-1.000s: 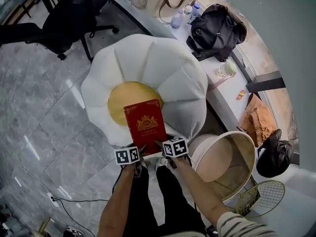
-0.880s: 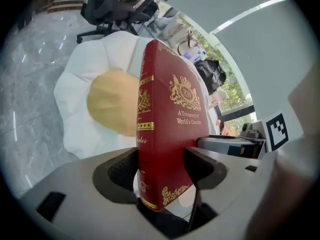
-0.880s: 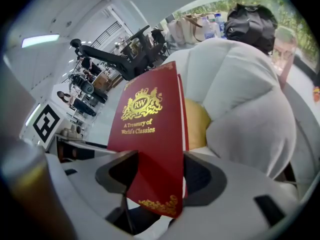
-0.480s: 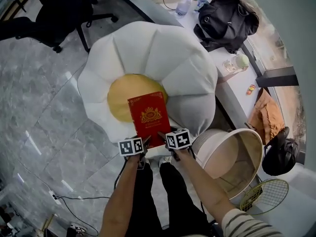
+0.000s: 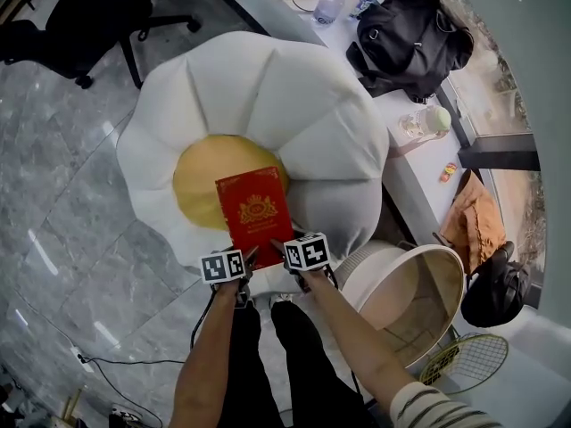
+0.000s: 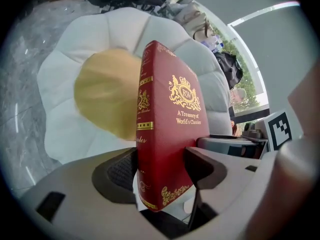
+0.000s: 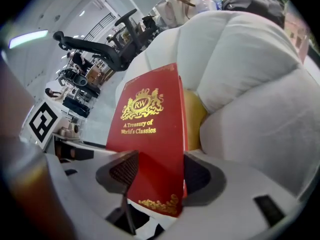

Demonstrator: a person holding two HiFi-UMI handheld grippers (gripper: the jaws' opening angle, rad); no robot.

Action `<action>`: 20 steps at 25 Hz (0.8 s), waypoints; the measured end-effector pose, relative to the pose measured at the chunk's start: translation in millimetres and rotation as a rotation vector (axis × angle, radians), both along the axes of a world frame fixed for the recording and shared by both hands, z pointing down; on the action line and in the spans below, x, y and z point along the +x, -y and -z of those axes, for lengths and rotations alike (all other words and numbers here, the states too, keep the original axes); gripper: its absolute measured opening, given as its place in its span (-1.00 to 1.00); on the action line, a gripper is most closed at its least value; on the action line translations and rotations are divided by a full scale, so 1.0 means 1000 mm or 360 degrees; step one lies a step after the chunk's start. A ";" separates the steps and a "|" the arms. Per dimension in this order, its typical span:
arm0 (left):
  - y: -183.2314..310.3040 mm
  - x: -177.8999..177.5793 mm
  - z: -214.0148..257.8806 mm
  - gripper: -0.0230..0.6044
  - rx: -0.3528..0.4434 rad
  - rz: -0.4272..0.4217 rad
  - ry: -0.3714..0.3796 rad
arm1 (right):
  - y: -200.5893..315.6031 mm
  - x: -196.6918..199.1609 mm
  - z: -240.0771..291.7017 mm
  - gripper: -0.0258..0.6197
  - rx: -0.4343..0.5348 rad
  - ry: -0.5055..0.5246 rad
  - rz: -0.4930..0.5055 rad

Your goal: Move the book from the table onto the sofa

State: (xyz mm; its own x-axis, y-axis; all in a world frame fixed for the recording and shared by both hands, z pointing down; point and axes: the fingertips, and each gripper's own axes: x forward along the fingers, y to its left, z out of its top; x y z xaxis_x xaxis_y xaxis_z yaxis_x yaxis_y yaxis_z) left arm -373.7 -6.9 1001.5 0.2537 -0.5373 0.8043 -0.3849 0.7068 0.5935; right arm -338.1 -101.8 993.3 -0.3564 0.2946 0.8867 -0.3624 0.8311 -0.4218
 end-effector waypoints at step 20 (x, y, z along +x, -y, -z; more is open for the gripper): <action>0.006 -0.001 -0.069 0.02 -0.0048 0.0043 -0.0055 | 0.007 -0.005 -0.066 -0.05 0.0005 -0.0076 0.0038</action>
State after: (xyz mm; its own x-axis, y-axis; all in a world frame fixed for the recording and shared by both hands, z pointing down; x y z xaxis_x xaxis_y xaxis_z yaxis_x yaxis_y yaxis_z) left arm -374.6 -12.7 1070.3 0.2673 -0.5198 0.8114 -0.3451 0.7345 0.5843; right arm -343.3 -108.8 1059.8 -0.3066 0.2999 0.9033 -0.3619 0.8411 -0.4021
